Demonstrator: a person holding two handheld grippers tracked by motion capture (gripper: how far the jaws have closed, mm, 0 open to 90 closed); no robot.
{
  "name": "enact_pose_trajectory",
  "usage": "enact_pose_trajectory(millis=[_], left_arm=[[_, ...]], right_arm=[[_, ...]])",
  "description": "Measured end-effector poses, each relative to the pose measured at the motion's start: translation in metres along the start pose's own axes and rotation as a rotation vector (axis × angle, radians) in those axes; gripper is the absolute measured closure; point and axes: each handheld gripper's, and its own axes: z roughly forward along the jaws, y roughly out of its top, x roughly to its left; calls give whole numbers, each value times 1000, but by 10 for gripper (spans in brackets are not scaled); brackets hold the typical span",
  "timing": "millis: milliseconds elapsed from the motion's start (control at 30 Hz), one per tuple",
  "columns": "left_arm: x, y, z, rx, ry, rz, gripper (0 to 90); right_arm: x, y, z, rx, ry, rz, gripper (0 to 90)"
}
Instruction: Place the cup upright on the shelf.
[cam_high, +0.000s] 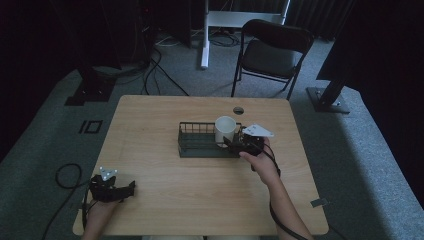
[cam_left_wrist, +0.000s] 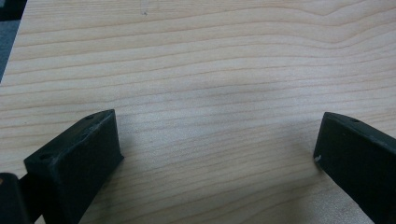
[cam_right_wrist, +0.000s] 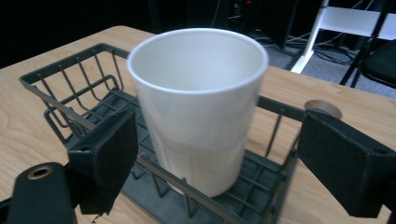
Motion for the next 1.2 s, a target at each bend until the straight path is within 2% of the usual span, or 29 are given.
enact_pose_trajectory(millis=[633, 967, 1200], left_arm=[[0, 0, 0, 0, 0, 0, 7], [0, 0, 0, 1, -1, 1, 7], [0, 0, 0, 1, -1, 1, 7]], right_arm=[[-9, -24, -12, 22, -9, 26, 126], [-14, -49, -18, 49, -14, 37, 126], [-19, -60, -23, 60, -26, 42, 126]])
